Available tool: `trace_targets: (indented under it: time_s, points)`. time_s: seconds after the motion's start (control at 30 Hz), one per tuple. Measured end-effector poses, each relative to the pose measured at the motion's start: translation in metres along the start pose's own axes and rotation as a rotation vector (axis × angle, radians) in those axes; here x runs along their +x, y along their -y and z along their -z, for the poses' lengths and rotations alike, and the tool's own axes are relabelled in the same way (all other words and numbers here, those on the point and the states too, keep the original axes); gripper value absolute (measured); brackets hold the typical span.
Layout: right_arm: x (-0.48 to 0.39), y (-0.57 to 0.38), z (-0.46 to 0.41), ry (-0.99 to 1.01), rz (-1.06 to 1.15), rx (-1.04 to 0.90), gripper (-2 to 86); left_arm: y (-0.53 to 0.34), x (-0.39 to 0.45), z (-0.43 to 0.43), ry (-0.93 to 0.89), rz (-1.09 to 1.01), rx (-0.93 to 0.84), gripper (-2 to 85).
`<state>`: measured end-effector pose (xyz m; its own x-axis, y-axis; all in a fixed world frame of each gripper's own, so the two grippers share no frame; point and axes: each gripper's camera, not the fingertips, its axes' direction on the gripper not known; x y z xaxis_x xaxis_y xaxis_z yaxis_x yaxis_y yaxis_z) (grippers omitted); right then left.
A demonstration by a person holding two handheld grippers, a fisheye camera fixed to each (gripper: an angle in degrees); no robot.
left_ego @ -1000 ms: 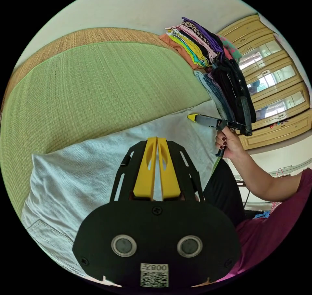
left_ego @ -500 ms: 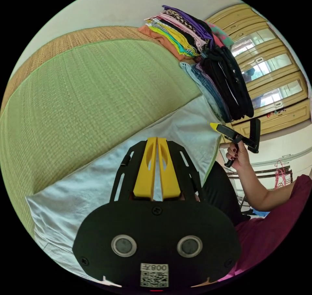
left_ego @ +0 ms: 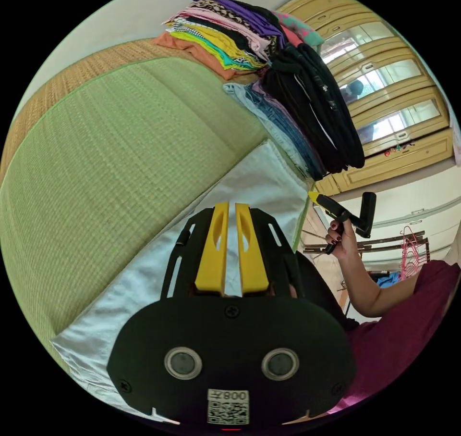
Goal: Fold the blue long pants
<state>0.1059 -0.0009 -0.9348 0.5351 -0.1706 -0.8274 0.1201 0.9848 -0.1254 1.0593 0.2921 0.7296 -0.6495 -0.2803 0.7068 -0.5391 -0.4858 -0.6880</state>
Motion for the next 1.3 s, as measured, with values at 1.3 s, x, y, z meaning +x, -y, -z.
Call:
trace_targets:
  time_s: [1.3]
  points:
    - [0.072,-0.007,0.024,0.271,-0.108,-0.005,5.9,0.175,0.115,-0.121,-0.062,-0.263,-0.238,2.7]
